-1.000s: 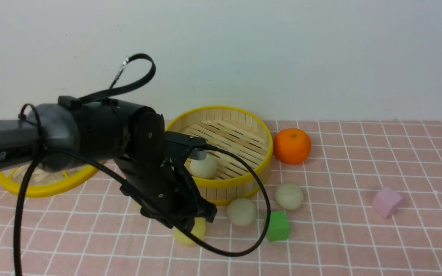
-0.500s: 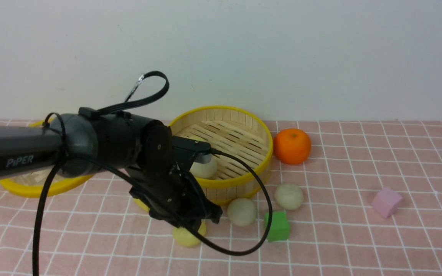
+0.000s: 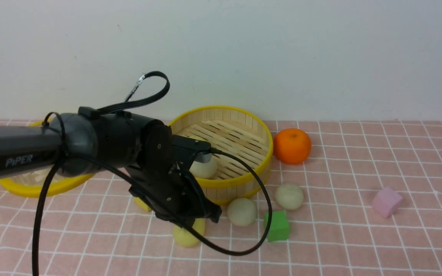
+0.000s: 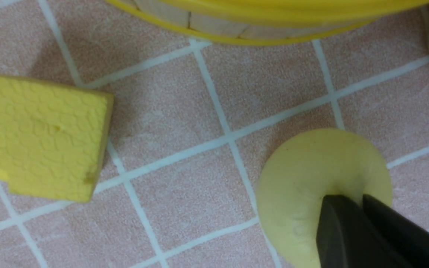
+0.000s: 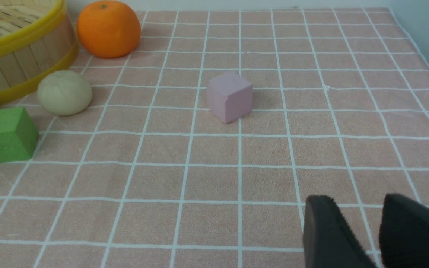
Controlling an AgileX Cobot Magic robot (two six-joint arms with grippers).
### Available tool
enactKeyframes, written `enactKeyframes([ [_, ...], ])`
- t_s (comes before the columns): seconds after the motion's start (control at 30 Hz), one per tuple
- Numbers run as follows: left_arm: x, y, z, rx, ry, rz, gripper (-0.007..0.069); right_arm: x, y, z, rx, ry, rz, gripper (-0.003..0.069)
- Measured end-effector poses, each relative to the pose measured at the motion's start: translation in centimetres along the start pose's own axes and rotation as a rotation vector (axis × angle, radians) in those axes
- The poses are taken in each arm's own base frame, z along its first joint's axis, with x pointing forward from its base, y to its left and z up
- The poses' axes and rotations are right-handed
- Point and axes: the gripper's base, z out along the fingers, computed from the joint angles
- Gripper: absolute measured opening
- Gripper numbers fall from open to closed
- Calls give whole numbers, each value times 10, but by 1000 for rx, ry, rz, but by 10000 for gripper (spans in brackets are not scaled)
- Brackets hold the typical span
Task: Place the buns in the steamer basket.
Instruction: Use the left arm to put the steamed stuffed bun into the steamer
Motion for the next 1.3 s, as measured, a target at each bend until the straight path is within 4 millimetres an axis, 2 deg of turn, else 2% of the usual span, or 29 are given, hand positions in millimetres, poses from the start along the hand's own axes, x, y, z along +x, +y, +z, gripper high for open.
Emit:
enactKeyframes([
  [0.03, -3, -1, -8, 3, 3, 2, -13, 0, 0, 0, 0, 0, 0, 240],
  [0.07, -3, -1, -8, 3, 3, 2, -13, 0, 0, 0, 0, 0, 0, 240],
  [0.17, -22, -12, -51, 33, -88, 23, -13, 0, 0, 0, 0, 0, 0, 240],
  [0.2, -23, -13, -53, 37, -95, 24, -13, 0, 0, 0, 0, 0, 0, 240],
  [0.27, -40, -19, -78, 64, -190, 44, -13, 0, 0, 0, 0, 0, 0, 240],
  [0.37, -61, -24, -92, 79, -287, 68, -13, 0, 0, 0, 0, 0, 0, 240],
  [0.47, -79, -27, -82, 81, -320, 75, -13, 0, 0, 0, 0, 0, 0, 240],
  [0.53, -88, -27, -62, 77, -299, 81, -13, 0, 0, 0, 0, 0, 0, 240],
  [0.57, -91, -27, -52, 74, -286, 86, -13, 0, 0, 0, 0, 0, 0, 240],
  [0.6, -91, -27, -53, 74, -289, 87, -13, 0, 0, 0, 0, 0, 0, 240],
  [0.63, -95, -27, -38, 69, -267, 96, -13, 0, 0, 0, 0, 0, 0, 240],
  [0.77, -98, -26, -12, 62, -231, 102, -13, 0, 0, 0, 0, 0, 0, 240],
  [1.03, -99, -25, 6, 58, -223, 98, -9, 0, 0, 0, 0, 0, 0, 240],
  [1.13, -98, -24, 15, 55, -205, 97, 26, 0, 0, 0, 0, 0, 0, 240],
  [1.3, -98, -24, 16, 54, -198, 98, 216, 0, 0, 0, 0, 0, 0, 240],
])
